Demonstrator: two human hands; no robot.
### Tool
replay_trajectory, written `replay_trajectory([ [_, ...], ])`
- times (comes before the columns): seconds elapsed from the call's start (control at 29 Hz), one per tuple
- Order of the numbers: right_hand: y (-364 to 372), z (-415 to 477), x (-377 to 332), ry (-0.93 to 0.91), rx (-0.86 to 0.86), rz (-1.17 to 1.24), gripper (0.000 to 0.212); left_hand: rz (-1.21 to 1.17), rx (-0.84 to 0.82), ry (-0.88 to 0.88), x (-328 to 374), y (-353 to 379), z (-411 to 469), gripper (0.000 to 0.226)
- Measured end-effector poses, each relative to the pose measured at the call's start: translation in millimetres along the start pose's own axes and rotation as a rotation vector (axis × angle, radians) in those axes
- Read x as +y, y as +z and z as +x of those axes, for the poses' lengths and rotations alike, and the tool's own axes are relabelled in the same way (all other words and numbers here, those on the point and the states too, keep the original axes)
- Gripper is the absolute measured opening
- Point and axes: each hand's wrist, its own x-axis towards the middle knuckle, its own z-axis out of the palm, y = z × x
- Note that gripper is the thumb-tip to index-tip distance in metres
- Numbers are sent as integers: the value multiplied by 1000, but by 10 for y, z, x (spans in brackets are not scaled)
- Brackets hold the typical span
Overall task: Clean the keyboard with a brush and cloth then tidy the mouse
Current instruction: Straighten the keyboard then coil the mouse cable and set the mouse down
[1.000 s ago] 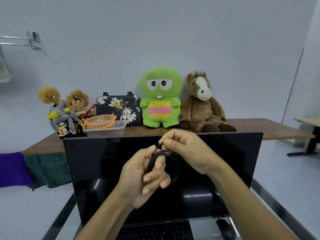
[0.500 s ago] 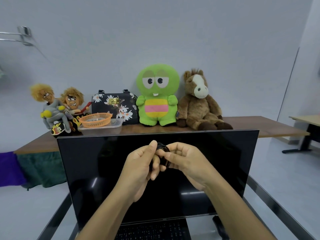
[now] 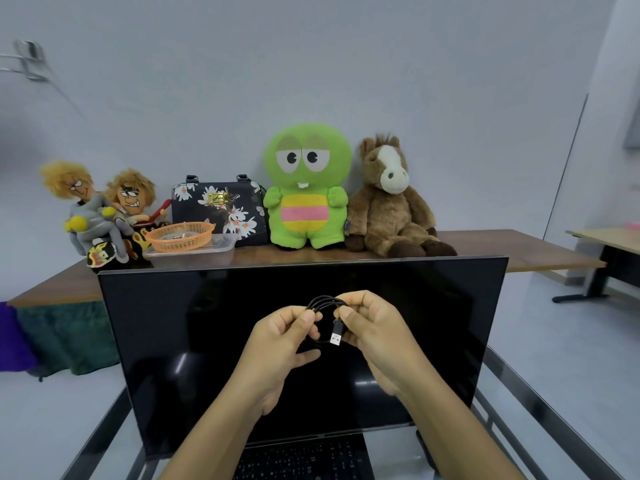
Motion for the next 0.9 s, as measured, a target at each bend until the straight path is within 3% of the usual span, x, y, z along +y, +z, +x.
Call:
replay_trajectory([
  [0.14,-158,1,11,100,-115,32,18,16,26,-26,-113,43,24,19],
  [0.28,-472,-35,170,221,-144,-20,21,-28,-28,-199,-354,171,46,20],
  [0.45,-959,-112,717,456,0,-163,14,-142,-56,-561,-900,481,155,23],
  [0.59,-1307,-240,1271,611,147,-60,11,-147,-55,-791,-1454,803,182,14],
  [0.76,-1533,-365,1877,742,257,-50,9,-182,-6,-993,-2098,1002,171,5],
  [0.9,-1745,-139,2817,895,338,-281,17,-113,109,-1116,-2911,1154,304,9],
])
